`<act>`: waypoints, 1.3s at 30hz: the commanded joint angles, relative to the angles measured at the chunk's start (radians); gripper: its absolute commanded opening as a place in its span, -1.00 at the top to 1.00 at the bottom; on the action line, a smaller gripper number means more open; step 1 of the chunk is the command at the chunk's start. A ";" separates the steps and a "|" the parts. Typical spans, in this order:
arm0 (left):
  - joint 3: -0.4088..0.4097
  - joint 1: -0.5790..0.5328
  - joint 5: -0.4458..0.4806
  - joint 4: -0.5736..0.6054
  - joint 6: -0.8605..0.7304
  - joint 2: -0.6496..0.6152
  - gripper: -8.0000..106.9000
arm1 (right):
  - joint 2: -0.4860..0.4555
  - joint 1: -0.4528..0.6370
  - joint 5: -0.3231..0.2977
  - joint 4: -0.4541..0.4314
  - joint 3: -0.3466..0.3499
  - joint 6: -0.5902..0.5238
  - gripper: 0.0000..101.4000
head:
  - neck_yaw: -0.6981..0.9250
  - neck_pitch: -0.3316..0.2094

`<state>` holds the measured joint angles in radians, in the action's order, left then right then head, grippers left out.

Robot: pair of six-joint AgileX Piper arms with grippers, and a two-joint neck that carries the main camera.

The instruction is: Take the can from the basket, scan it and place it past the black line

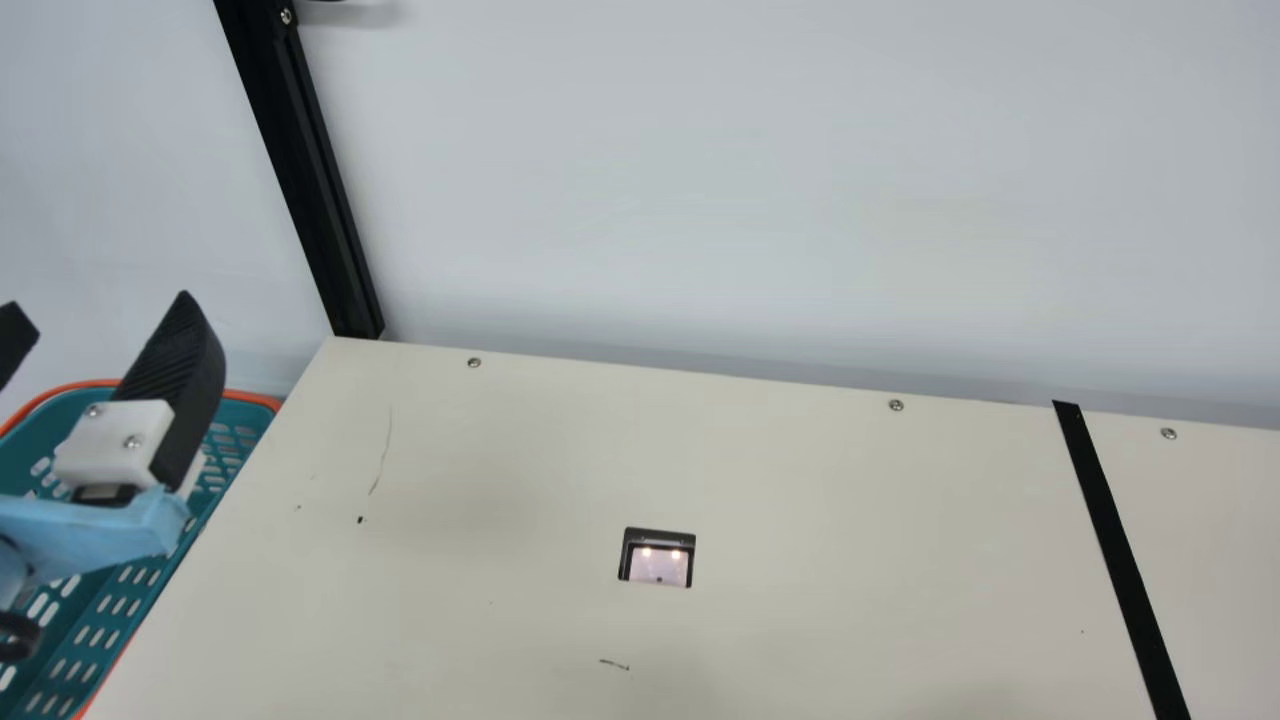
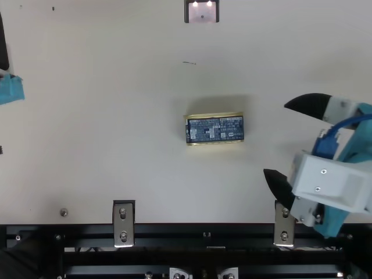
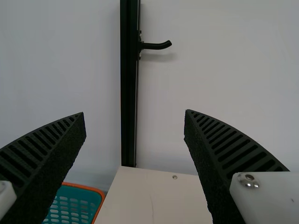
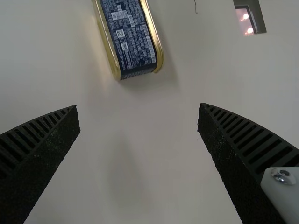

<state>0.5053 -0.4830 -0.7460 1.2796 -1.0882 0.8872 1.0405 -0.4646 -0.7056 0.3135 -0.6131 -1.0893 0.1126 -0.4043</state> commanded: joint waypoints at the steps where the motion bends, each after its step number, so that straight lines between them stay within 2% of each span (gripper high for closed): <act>1: 0.000 0.000 0.000 0.000 0.000 0.000 -0.71 | 0.018 -0.011 0.008 0.004 -0.002 -0.029 -1.00 | -0.016 -0.032; 10: 0.000 0.000 0.000 0.000 0.000 0.000 -0.71 | 0.111 -0.100 0.063 0.005 -0.019 -0.090 -1.00 | -0.016 -0.032; 22: 0.000 0.000 0.000 0.000 0.000 0.000 -0.71 | 0.215 -0.217 0.110 -0.002 -0.071 -0.072 -1.00 | -0.016 -0.032; 28: 0.000 0.000 0.000 0.000 0.000 0.000 -0.71 | 0.254 -0.216 0.119 0.009 -0.101 -0.093 -1.00 | -0.016 -0.032; 39: 0.000 0.000 0.000 0.000 0.000 0.000 -0.71 | 0.326 -0.158 0.111 0.094 -0.147 -0.200 -1.00 | -0.016 -0.032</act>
<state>0.5053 -0.4830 -0.7460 1.2796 -1.0882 0.8872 1.3579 -0.6247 -0.5924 0.3974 -0.7583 -1.2782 0.1126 -0.3992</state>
